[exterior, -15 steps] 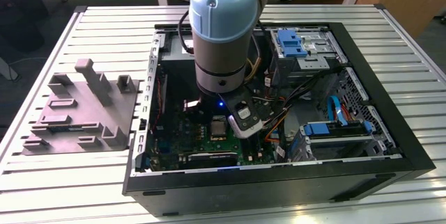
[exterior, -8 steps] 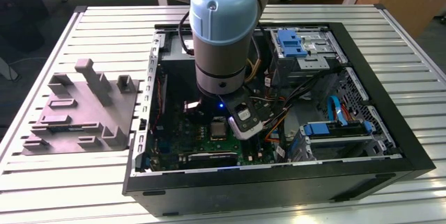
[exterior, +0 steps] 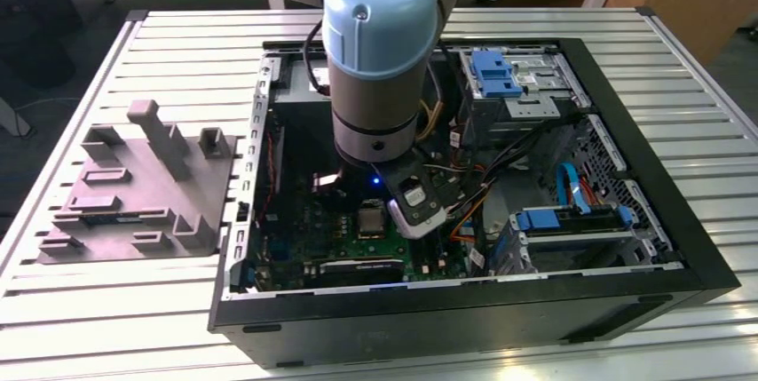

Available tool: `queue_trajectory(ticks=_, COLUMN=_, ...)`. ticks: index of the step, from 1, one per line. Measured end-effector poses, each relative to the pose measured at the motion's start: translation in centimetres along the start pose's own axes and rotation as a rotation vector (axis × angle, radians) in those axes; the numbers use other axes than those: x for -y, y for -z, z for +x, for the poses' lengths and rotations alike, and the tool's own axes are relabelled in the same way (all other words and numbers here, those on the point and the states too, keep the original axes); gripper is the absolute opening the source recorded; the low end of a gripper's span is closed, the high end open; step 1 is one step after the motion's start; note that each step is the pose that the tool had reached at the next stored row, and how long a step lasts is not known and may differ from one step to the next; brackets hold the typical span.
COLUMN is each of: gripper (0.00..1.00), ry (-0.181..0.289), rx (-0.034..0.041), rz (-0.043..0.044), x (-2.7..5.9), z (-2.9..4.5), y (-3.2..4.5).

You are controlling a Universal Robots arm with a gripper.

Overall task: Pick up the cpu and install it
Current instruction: 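Place the cpu into insertion slot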

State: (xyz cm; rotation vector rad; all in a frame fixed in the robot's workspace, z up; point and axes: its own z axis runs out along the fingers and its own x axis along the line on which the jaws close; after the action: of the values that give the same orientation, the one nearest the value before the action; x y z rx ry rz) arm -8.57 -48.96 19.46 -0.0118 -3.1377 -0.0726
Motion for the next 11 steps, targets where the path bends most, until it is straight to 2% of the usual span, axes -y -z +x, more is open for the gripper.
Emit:
queue_trajectory(ticks=5, gripper=0.47, ry=0.0, rx=-0.0005, rz=0.0011, x=0.05, z=0.01, y=-0.66)
queue_trajectory(ticks=11, gripper=0.47, ry=0.0, rx=-0.0001, rz=0.0002, x=0.05, z=0.02, y=-0.91)
